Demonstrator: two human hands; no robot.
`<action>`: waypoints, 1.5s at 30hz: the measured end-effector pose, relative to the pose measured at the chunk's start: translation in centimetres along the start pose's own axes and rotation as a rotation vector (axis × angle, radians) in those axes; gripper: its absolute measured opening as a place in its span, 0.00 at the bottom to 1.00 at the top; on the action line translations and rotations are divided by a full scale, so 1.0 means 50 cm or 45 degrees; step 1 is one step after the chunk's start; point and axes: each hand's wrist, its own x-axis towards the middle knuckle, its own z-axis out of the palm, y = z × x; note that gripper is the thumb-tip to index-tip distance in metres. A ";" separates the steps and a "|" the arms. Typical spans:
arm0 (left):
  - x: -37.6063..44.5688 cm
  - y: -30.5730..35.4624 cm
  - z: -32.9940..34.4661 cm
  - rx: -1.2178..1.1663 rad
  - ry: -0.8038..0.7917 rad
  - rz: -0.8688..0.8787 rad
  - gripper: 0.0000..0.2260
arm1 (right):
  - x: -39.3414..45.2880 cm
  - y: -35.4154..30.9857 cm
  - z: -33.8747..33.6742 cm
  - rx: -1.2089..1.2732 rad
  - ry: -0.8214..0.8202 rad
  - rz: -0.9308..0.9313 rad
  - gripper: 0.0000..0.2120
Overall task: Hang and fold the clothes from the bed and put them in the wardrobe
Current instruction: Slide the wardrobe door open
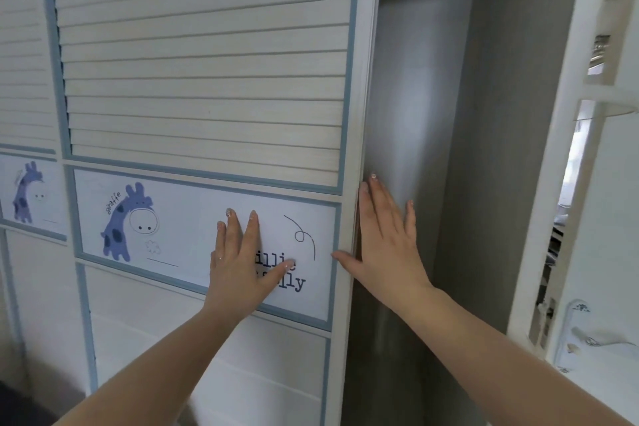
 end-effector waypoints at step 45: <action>0.107 -0.320 -0.095 -0.297 0.132 -0.108 0.38 | 0.267 -0.473 0.315 0.900 -0.006 -0.257 0.42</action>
